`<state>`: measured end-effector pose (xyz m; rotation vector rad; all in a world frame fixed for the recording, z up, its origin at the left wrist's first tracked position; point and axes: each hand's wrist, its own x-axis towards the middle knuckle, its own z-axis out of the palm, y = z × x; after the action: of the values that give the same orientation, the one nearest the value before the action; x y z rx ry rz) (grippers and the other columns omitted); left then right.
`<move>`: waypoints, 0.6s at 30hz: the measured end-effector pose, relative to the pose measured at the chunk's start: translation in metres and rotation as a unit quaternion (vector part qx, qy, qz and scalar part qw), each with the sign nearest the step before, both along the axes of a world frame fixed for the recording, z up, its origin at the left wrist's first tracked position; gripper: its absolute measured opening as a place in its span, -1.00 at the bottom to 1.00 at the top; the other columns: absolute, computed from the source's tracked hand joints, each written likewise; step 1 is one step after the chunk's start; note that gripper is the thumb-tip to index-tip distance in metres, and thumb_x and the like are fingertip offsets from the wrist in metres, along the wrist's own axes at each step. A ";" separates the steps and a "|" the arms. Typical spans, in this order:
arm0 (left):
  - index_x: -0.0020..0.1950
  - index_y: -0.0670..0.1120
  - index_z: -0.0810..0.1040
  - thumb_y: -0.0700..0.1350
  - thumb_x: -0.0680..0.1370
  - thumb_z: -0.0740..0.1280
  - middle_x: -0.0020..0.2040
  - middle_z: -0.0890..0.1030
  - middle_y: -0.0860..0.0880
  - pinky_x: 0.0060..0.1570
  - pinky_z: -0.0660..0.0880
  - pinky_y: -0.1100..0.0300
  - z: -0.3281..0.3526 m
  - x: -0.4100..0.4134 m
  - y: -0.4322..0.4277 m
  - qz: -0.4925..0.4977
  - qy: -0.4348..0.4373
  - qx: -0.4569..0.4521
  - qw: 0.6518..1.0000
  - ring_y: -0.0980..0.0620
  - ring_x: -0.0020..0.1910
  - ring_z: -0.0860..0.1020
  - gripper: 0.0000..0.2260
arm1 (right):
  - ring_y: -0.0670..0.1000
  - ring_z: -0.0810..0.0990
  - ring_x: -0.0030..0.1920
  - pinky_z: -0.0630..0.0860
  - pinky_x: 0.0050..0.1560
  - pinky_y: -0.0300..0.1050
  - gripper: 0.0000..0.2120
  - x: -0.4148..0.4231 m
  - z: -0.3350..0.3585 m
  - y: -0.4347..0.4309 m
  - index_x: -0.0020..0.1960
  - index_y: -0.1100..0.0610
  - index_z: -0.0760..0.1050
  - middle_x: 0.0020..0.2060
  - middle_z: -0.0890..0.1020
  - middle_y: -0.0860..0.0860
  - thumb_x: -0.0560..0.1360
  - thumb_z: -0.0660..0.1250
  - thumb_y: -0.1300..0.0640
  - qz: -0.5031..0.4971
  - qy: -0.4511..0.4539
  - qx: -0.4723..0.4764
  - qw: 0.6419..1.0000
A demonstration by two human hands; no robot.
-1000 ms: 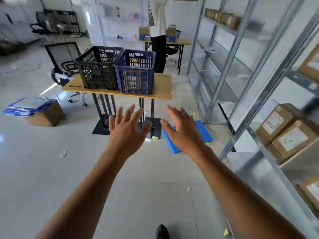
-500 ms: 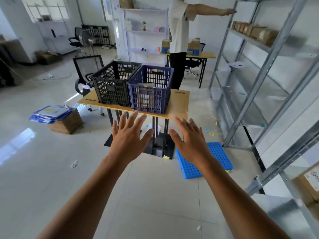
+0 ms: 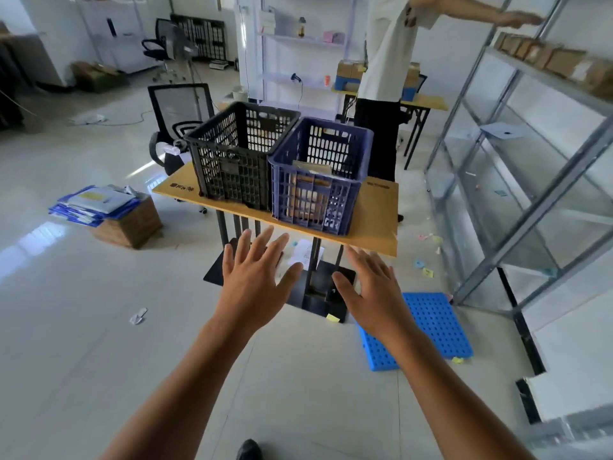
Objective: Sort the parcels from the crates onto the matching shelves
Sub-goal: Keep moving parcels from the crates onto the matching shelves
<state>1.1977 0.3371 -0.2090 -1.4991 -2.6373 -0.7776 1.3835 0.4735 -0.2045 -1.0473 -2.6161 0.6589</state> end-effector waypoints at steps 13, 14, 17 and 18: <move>0.62 0.21 0.16 0.35 0.64 0.01 0.68 0.02 0.11 0.57 -0.26 -0.13 -0.024 -0.156 0.098 -0.032 -0.065 -0.032 0.997 -0.05 0.66 -0.17 -0.43 | -0.04 -0.09 0.67 0.04 0.65 0.22 -0.34 -0.154 -0.009 0.085 0.68 -0.15 0.06 0.68 0.12 -0.08 0.63 0.01 -0.33 -0.024 -0.004 -0.005 1.000; 0.62 0.22 0.14 0.36 0.64 0.00 0.68 0.01 0.12 0.54 -0.30 -0.10 -0.028 -0.162 0.109 -0.036 -0.067 -0.039 0.996 -0.05 0.66 -0.19 -0.43 | -0.04 -0.09 0.67 0.04 0.65 0.22 -0.33 -0.161 -0.013 0.093 0.68 -0.15 0.06 0.67 0.12 -0.08 0.62 0.00 -0.35 -0.026 -0.005 -0.005 1.000; 0.61 0.23 0.14 0.37 0.63 -0.03 0.68 0.01 0.12 0.52 -0.33 -0.06 -0.042 -0.180 0.140 -0.042 -0.076 -0.050 0.995 -0.04 0.66 -0.18 -0.43 | -0.08 -0.11 0.66 0.05 0.65 0.22 -0.32 -0.176 -0.027 0.126 0.67 -0.16 0.06 0.67 0.13 -0.08 0.61 -0.01 -0.37 -0.033 -0.007 -0.014 0.999; 0.61 0.23 0.15 0.38 0.63 -0.04 0.68 0.01 0.12 0.52 -0.33 -0.05 -0.046 -0.186 0.151 -0.041 -0.079 -0.051 0.995 -0.04 0.66 -0.18 -0.43 | -0.10 -0.11 0.66 0.05 0.65 0.22 -0.31 -0.181 -0.031 0.139 0.67 -0.17 0.06 0.67 0.13 -0.09 0.60 -0.02 -0.38 -0.033 -0.005 -0.017 0.999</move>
<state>1.0122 0.4879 -0.2554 -1.6474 -2.7838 -0.8107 1.2026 0.6122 -0.2359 -1.1443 -2.5749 0.6871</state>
